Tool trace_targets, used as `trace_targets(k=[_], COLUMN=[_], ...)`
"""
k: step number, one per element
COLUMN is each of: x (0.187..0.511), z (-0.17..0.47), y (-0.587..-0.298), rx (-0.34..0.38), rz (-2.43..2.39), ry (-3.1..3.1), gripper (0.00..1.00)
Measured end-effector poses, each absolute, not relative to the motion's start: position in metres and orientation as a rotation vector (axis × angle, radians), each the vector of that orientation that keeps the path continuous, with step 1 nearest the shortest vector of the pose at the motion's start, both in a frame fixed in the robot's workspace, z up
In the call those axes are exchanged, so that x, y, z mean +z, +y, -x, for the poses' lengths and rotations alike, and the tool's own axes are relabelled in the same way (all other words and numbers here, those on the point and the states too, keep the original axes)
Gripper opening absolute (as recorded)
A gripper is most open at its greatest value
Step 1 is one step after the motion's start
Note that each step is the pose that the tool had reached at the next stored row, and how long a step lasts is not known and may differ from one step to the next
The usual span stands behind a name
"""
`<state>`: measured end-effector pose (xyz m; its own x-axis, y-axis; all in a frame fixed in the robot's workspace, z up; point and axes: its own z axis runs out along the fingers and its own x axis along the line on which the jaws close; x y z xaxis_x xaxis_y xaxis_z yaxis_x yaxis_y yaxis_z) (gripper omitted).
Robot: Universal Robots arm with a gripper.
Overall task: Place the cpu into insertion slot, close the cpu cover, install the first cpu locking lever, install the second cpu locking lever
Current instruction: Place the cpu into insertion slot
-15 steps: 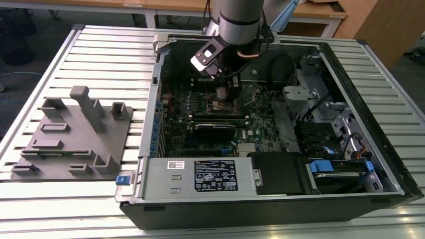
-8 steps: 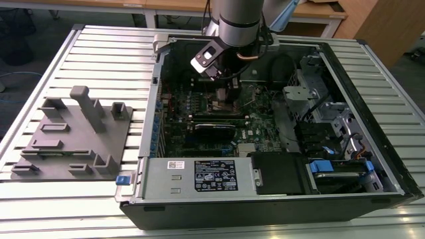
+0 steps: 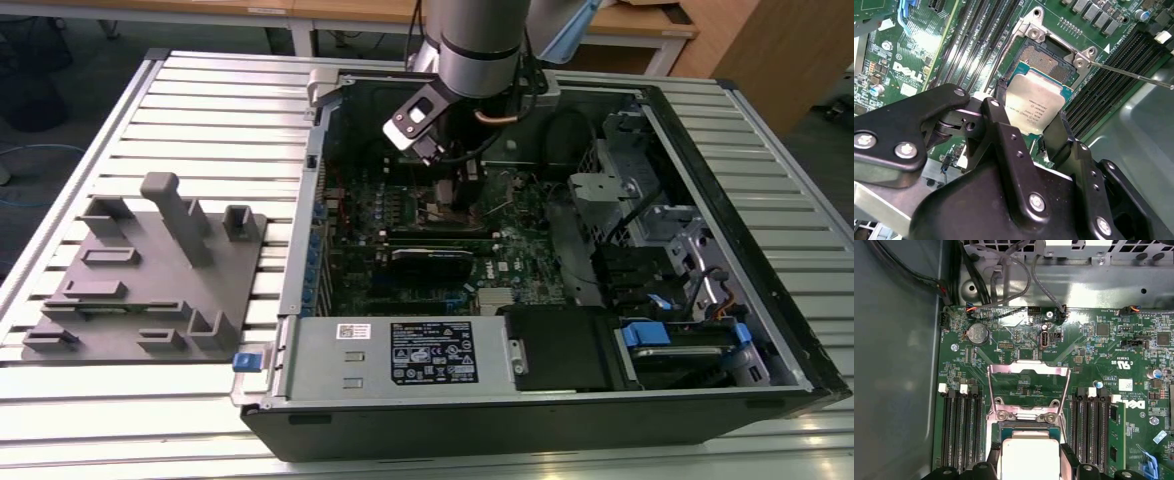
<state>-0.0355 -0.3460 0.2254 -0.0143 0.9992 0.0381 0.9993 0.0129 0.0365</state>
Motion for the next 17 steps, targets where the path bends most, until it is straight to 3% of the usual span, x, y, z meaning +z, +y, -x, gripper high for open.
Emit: trace_targets(k=[17], x=[0.2217], z=[0.0356], y=[-0.3459], rx=[-0.083], rz=[2.204], ry=[-2.235], gripper=[0.54])
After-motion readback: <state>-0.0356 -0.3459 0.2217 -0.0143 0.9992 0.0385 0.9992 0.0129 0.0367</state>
